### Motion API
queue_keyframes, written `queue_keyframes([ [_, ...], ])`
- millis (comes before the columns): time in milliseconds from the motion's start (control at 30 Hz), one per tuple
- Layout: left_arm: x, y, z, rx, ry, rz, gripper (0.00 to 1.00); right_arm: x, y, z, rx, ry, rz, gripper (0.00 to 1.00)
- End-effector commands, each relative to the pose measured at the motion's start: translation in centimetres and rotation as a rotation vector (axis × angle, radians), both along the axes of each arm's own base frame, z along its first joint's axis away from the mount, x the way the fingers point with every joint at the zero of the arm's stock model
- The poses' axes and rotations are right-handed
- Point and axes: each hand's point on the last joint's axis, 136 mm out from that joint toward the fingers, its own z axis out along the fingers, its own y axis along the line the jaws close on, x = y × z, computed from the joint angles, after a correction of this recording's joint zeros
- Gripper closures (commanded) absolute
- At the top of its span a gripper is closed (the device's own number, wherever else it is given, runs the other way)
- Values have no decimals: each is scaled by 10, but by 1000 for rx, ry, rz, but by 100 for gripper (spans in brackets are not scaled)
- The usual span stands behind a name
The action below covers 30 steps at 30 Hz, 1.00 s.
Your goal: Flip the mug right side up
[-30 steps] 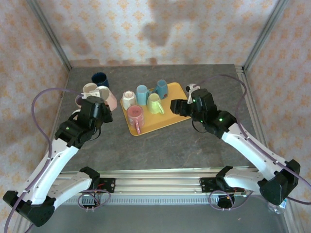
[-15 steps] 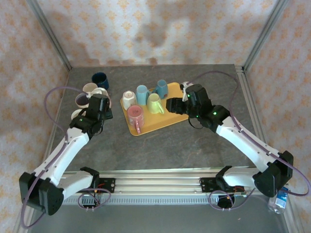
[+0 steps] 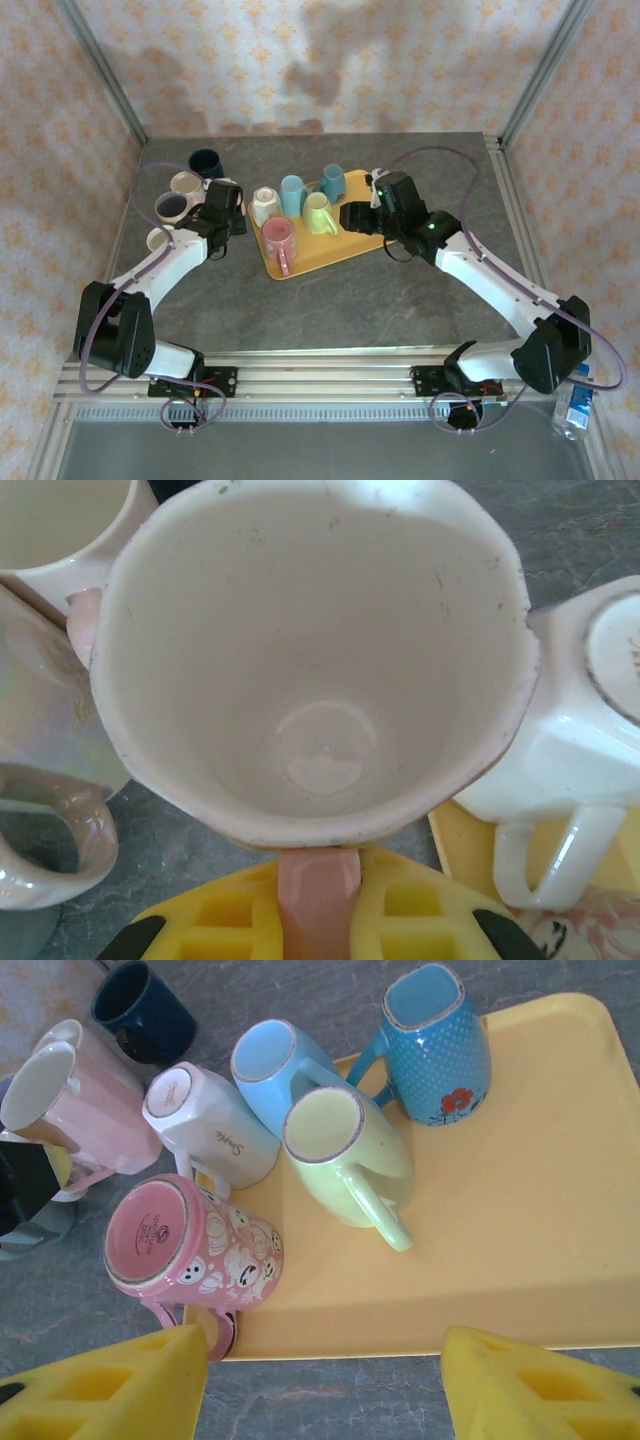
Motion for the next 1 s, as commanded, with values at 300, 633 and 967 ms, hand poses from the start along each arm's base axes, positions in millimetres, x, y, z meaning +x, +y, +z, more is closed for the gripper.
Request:
queue_keyframes([
  [300,59,20,29,17,-217,54,100,19,8,13,64,-14,16,37],
  [633,69,32,8,26,-182,86,100,22,10,11,69,-4,19,37],
  [967,65,36,-13,-7,-111,106,80,22,5,14,82,-2,7,37],
])
